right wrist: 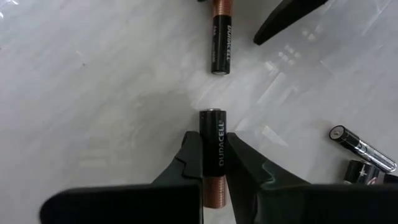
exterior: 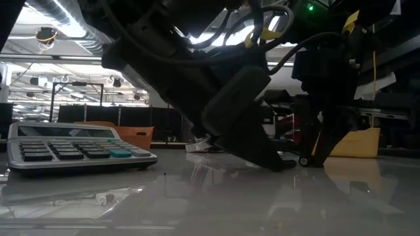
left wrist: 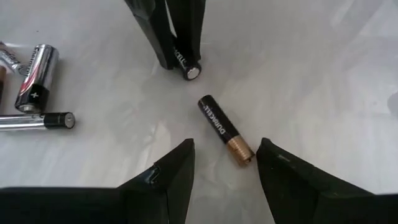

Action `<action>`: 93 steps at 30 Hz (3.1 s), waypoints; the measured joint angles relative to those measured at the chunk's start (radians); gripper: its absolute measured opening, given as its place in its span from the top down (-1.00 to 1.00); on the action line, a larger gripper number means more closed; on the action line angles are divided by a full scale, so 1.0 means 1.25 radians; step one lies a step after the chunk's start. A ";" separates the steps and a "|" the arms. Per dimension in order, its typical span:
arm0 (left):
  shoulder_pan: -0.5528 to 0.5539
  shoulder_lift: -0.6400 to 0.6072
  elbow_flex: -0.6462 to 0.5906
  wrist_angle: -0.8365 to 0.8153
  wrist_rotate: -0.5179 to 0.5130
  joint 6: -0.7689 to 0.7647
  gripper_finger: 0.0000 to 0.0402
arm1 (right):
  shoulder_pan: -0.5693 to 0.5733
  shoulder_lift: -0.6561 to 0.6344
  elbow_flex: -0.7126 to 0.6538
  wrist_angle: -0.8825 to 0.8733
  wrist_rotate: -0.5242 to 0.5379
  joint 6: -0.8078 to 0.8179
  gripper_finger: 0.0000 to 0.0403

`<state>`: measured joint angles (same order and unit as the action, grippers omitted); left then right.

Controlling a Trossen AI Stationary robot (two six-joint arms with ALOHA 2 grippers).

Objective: Sort batteries
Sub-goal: Put the black battery into the orange bin

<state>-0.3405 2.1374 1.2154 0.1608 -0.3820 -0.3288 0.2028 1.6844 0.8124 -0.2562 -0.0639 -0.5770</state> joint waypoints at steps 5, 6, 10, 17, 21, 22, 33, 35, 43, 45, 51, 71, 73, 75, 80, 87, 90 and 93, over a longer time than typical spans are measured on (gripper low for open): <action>0.005 -0.001 0.001 -0.013 -0.016 -0.003 0.22 | 0.000 0.000 0.000 0.000 0.000 0.001 0.84; 0.005 -0.001 0.001 -0.014 -0.016 -0.003 0.25 | 0.000 0.000 0.000 0.000 0.000 0.001 0.84; 0.010 -0.001 0.000 -0.017 -0.016 -0.003 0.44 | 0.000 0.000 0.000 0.000 0.000 0.002 0.84; 0.012 -0.001 -0.001 -0.018 -0.020 -0.002 0.69 | 0.000 0.000 0.000 0.000 0.000 0.003 0.84; 0.019 -0.001 -0.001 -0.017 -0.019 -0.006 0.82 | 0.000 0.000 0.000 0.000 0.000 0.003 0.84; 0.020 -0.001 -0.001 -0.015 -0.019 -0.005 0.86 | 0.000 0.000 0.000 0.000 0.000 0.003 0.84; 0.022 -0.001 -0.003 -0.009 -0.019 -0.003 0.98 | 0.000 0.000 0.000 0.000 0.000 0.004 0.84; 0.022 -0.002 -0.003 -0.011 -0.019 -0.003 1.00 | 0.000 0.000 0.000 0.000 0.000 0.004 0.84; 0.020 -0.003 -0.002 -0.011 -0.019 0.000 0.89 | 0.000 0.000 0.000 0.000 0.000 0.004 0.84; 0.017 -0.014 -0.003 -0.021 -0.015 0.024 0.86 | 0.000 0.000 0.000 0.000 0.000 0.004 0.84; 0.021 -0.122 -0.002 -0.073 -0.017 0.065 0.64 | 0.000 0.000 -0.001 0.000 0.000 0.003 0.84; 0.043 -0.273 -0.002 -0.704 0.079 -0.332 0.28 | 0.000 0.000 0.001 0.016 0.001 0.003 0.84; 0.046 -0.277 -0.002 -0.716 0.079 -0.332 0.30 | 0.000 0.002 0.013 0.011 0.003 0.003 0.84; 0.049 -0.284 -0.002 -0.717 0.079 -0.319 0.31 | 0.000 0.004 0.029 0.003 0.006 0.002 0.84; 0.060 -0.341 -0.002 -0.794 0.078 -0.321 0.38 | -0.002 0.004 0.080 0.016 0.026 -0.022 0.84; 0.045 -0.471 -0.002 -0.958 -0.027 -0.364 0.52 | -0.023 0.004 0.141 0.075 0.063 -0.051 0.84; 0.019 -0.534 -0.002 -1.006 -0.128 -0.407 0.57 | -0.051 0.004 0.145 0.182 0.063 -0.077 0.84; -0.011 -0.599 -0.016 -1.027 -0.234 -0.470 0.60 | -0.082 0.003 0.145 0.323 0.058 -0.089 0.84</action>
<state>-0.3537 1.3884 1.1959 -1.1224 -0.6751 -0.9164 0.1008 1.6886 0.9939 0.1472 0.0088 -0.6880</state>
